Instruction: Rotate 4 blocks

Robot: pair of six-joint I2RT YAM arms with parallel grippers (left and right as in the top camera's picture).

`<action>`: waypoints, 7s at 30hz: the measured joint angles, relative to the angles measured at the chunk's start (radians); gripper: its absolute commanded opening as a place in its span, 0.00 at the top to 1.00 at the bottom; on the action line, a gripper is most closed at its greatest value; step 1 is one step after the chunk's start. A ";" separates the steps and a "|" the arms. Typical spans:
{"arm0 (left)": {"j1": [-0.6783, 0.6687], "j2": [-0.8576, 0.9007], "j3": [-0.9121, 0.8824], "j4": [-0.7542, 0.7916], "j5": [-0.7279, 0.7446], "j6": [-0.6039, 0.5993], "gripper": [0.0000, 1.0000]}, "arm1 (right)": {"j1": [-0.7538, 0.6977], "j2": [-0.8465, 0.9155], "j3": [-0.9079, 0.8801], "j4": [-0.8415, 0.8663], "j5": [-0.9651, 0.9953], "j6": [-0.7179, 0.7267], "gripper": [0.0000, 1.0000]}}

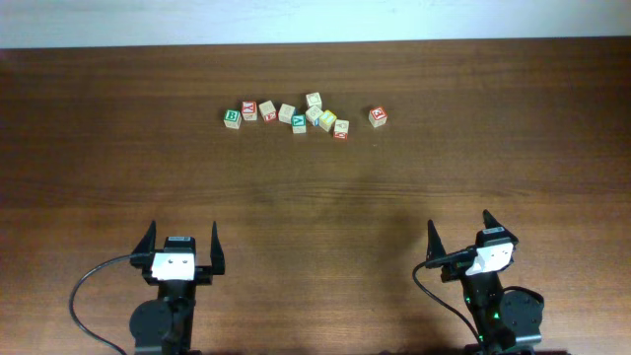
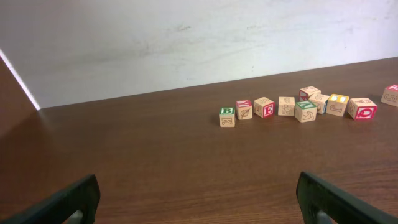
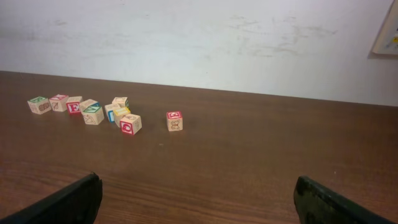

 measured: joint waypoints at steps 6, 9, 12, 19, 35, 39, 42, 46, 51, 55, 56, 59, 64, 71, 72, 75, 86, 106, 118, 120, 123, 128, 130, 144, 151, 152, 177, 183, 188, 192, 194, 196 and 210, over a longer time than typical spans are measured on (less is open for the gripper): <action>0.000 0.000 0.000 0.000 0.000 0.000 0.01 | 0.000 0.000 0.000 0.000 0.000 0.001 0.02; 0.000 0.000 0.000 0.000 0.000 0.000 0.01 | 0.000 0.000 0.000 0.000 0.000 0.000 0.02; 0.000 0.000 0.000 0.000 0.000 0.000 0.01 | 0.000 0.000 0.000 0.000 0.000 0.001 0.02; 0.000 0.000 0.000 0.000 0.000 0.000 0.01 | 0.000 0.000 0.000 0.000 0.000 0.001 0.02; 0.000 0.000 0.000 0.000 0.000 0.000 0.01 | 0.000 0.000 0.000 0.000 0.000 0.001 0.02; 0.000 0.000 0.000 0.000 0.000 0.000 0.01 | 0.000 0.000 0.000 -0.002 0.029 0.000 0.02; 0.000 0.000 0.000 0.000 0.000 0.000 0.01 | 0.001 0.000 0.000 -0.005 0.068 0.000 0.02; 0.000 0.000 0.000 0.000 0.000 0.000 0.01 | 0.001 0.000 0.000 -0.006 0.072 0.001 0.02; 0.000 0.000 0.000 0.000 0.000 0.000 0.01 | 0.001 0.000 0.000 -0.006 0.072 0.001 0.02; 0.000 0.000 0.000 0.000 -0.001 0.000 0.01 | 0.001 0.000 0.000 -0.006 0.072 0.001 0.02; 0.000 0.000 0.000 0.000 -0.001 0.000 0.01 | 0.001 0.000 0.000 -0.006 0.072 0.000 0.02; 0.000 0.002 0.000 0.000 -0.004 0.000 0.01 | 0.001 0.000 0.000 -0.006 0.075 0.001 0.02; 0.000 0.002 0.000 0.003 -0.008 0.000 0.01 | 0.001 0.000 0.000 -0.006 0.084 0.000 0.02; 0.000 0.003 0.000 0.049 -0.003 0.000 0.01 | 0.001 0.000 0.000 0.000 0.087 0.001 0.02; 0.000 0.003 0.000 0.049 -0.003 0.000 0.01 | 0.001 0.000 0.000 0.000 0.087 0.000 0.02; 0.000 0.003 0.000 0.050 -0.003 0.000 0.01 | 0.001 0.000 0.000 0.001 0.087 0.000 0.02; 0.000 0.008 0.122 0.027 0.005 0.000 0.01 | 0.001 0.000 0.035 0.040 0.087 0.000 0.02; 0.000 0.404 0.661 -0.276 0.139 0.004 0.01 | 0.003 0.796 0.933 -0.470 -0.167 0.001 0.02; 0.000 1.631 1.733 -0.984 0.184 0.040 0.01 | 0.003 1.836 1.781 -0.806 -0.313 0.005 0.02; 0.000 1.719 1.737 -1.005 0.214 0.040 0.01 | 0.005 1.920 1.785 -0.686 -0.338 0.015 0.04; 0.000 1.764 1.737 -1.017 0.245 0.040 0.01 | 0.029 2.016 1.786 -0.650 -0.305 0.023 0.12; 0.000 1.764 1.740 -1.017 0.256 0.040 0.01 | 0.161 2.156 1.788 -0.582 -0.064 0.019 0.16; 0.000 1.764 1.740 -1.017 0.259 0.040 0.01 | 0.193 2.193 1.849 -0.653 0.016 0.019 0.19; 0.000 1.764 1.741 -1.017 0.259 0.040 0.01 | 0.187 2.403 2.014 -0.706 0.134 0.014 0.47; 0.000 1.764 1.741 -1.017 0.259 0.040 0.01 | 0.180 2.415 2.024 -0.786 0.140 0.023 0.73; 0.000 1.764 1.741 -1.017 0.259 0.040 0.01 | 0.180 2.416 2.050 -0.841 0.139 0.040 0.74; 0.000 1.764 1.746 -1.017 0.262 0.040 0.01 | 0.154 1.854 1.659 -1.192 -0.021 0.214 0.77; 0.000 1.764 1.747 -1.018 0.262 0.040 0.01 | 0.144 1.870 1.249 -0.779 0.064 0.262 0.73; 0.000 1.764 1.747 -1.017 0.263 0.040 0.01 | 0.112 1.888 1.240 -0.761 0.084 0.263 0.65; 0.000 1.764 1.747 -1.017 0.263 0.040 0.01 | 0.112 1.898 1.240 -0.773 0.087 0.264 0.52; 0.000 1.764 1.747 -1.017 0.262 0.040 0.01 | 0.112 1.899 1.240 -0.774 0.087 0.262 0.49; 0.000 1.764 1.747 -1.017 0.262 0.040 0.01 | 0.112 1.899 1.250 -0.825 0.087 0.261 0.43; 0.000 1.764 1.747 -1.019 0.263 0.040 0.01 | 0.292 2.129 1.823 -0.599 -0.052 0.559 0.41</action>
